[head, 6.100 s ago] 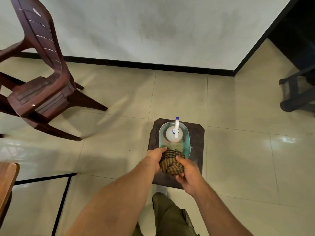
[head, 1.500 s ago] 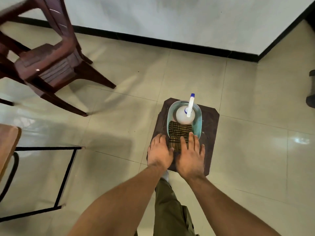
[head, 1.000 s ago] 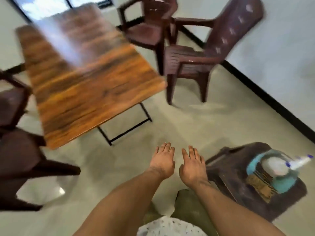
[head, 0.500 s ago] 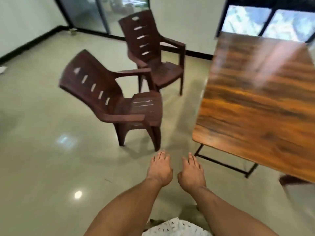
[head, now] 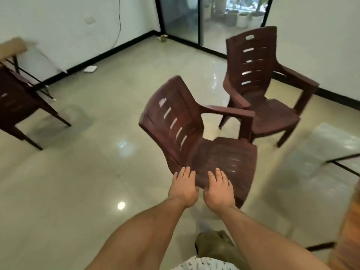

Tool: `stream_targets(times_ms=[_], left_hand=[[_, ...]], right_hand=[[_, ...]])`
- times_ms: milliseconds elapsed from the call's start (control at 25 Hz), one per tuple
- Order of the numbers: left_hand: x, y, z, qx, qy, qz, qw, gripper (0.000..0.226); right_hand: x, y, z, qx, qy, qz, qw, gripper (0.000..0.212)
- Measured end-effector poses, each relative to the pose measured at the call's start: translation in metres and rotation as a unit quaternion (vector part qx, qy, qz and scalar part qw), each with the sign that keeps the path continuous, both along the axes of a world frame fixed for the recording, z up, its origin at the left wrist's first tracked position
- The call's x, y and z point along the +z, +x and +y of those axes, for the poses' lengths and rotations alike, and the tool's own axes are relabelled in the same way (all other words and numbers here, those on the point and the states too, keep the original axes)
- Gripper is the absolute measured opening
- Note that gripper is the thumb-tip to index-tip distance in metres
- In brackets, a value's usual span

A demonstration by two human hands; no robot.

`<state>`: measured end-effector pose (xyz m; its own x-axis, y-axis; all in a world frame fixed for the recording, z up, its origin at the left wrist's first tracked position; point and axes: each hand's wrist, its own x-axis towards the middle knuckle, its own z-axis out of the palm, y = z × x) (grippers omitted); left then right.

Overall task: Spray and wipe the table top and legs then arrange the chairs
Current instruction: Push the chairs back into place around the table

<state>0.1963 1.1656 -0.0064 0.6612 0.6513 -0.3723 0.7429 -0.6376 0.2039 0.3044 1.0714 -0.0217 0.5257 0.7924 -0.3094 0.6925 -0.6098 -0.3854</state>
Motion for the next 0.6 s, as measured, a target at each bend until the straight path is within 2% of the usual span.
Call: stream_targets(times_ms=[160, 280, 400, 480, 600], left_hand=[[0.026, 0.027, 0.125, 0.022, 0.04, 0.008, 0.999, 0.066], [0.039, 0.046, 0.223, -0.016, 0.085, 0.024, 0.996, 0.068], [0.035, 0.075, 0.325, -0.11, 0.126, 0.059, 0.984, 0.068], [0.032, 0.098, 0.377, -0.184, 0.121, 0.092, 0.971, 0.068], [0.021, 0.131, 0.448, -0.336, 0.124, 0.107, 0.927, 0.069]], right_hand=[[0.02, 0.03, 0.13, 0.026, 0.038, -0.021, 0.999, 0.061], [0.026, 0.045, 0.22, 0.031, 0.06, -0.022, 0.997, 0.058], [0.011, 0.055, 0.305, -0.006, 0.052, -0.02, 0.998, 0.056], [0.002, 0.058, 0.344, -0.047, 0.043, -0.012, 0.998, 0.056], [-0.011, 0.056, 0.405, -0.146, 0.009, -0.001, 0.989, 0.054]])
